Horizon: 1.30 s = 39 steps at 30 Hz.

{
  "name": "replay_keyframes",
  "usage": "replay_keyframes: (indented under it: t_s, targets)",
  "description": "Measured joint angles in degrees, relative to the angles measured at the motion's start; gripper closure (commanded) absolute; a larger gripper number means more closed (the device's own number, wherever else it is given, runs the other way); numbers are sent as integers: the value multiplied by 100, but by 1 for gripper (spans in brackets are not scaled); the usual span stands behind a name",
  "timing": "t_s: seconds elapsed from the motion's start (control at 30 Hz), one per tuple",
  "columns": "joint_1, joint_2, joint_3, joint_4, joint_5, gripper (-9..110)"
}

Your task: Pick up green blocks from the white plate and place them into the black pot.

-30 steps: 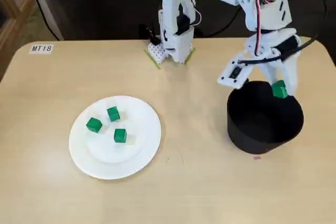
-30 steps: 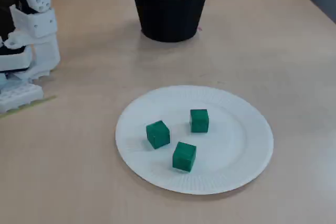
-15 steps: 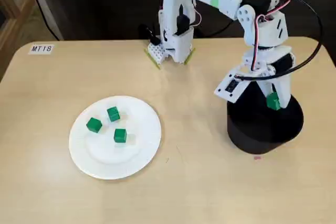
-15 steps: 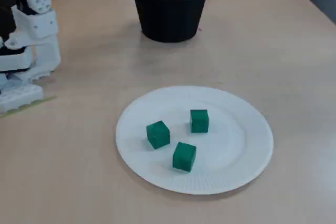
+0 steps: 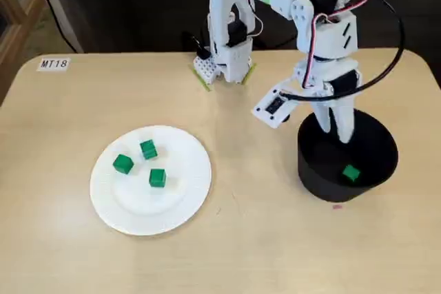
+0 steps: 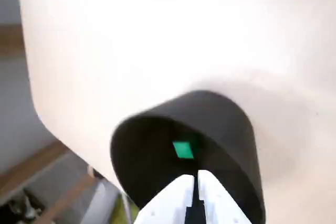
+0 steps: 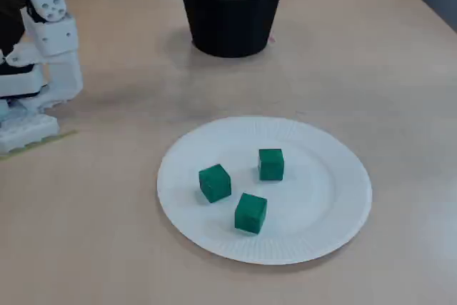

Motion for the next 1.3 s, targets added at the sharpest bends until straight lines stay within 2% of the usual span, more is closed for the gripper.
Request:
replay_keyframes:
  t_s: [0.23, 0.37, 0.53, 0.67, 0.83, 1.07, 1.3]
  targets:
    - [2566, 281, 0, 773, -659, 104]
    - [4061, -97, 9, 1125, -984, 104]
    - [5256, -369, 624, 686, -1248, 104]
    - [5774, -176, 1564, -396, -1301, 104]
    - [6100, -343, 1907, -1125, -1318, 103]
    - [6196, -1072, 1714, -1318, -1389, 72]
    - [6170, -1846, 923, -1063, -1521, 66]
